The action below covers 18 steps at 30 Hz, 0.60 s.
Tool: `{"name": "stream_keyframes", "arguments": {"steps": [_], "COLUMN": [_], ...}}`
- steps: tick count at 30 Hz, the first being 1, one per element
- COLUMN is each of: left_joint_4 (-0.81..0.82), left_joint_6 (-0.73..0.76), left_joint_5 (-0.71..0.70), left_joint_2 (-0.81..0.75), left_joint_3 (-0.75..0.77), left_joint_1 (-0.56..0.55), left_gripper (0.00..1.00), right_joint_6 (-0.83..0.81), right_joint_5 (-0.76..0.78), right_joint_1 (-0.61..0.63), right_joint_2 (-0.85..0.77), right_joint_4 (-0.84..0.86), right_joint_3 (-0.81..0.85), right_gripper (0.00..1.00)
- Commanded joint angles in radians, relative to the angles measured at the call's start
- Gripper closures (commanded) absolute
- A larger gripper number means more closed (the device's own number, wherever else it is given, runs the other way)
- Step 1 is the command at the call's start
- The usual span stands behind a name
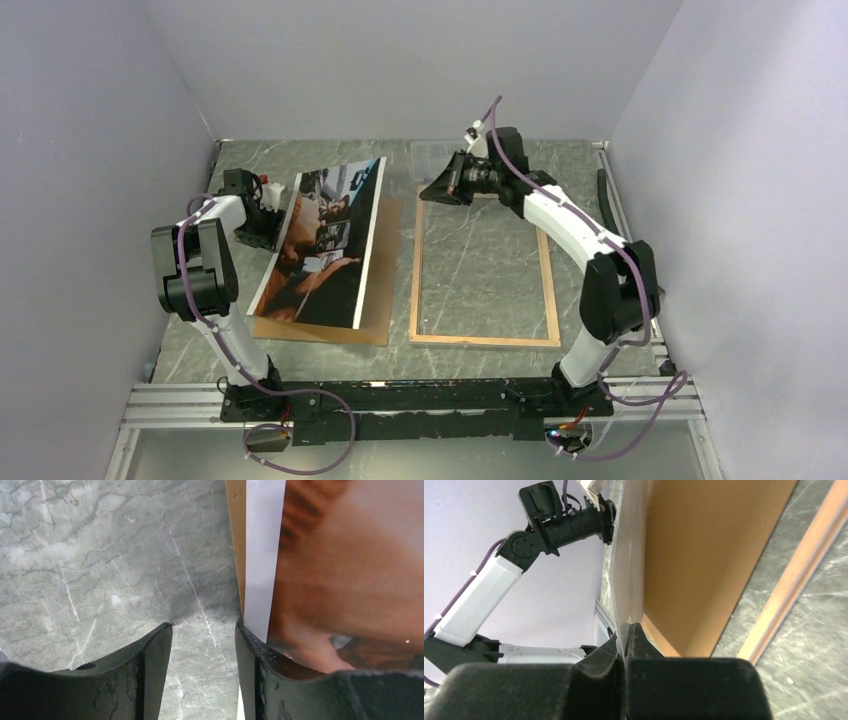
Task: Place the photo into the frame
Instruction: Pick up the photo frame item at the center of the board.
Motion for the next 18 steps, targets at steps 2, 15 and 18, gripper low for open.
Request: {"name": "stream_keyframes", "arguments": {"steps": [2, 15, 18], "left_joint_4": [-0.029, -0.096, -0.163], "left_joint_6": [0.022, -0.002, -0.014], "left_joint_5": [0.008, 0.035, 0.070], "left_joint_2": [0.000, -0.026, -0.068], "left_joint_3": [-0.032, 0.026, 0.100], "left_joint_1": [-0.008, -0.034, -0.035], "left_gripper": [0.45, 0.39, 0.33], "right_joint_6": [-0.167, -0.369, -0.389], "right_joint_5": [0.050, 0.147, 0.127], "right_joint_1": [-0.060, -0.178, -0.182], "right_joint_2": [-0.136, -0.327, -0.329], "right_joint_4": [-0.236, -0.604, -0.645], "right_joint_3": [0.087, 0.360, 0.427], "right_gripper": [1.00, 1.00, 1.00]}}
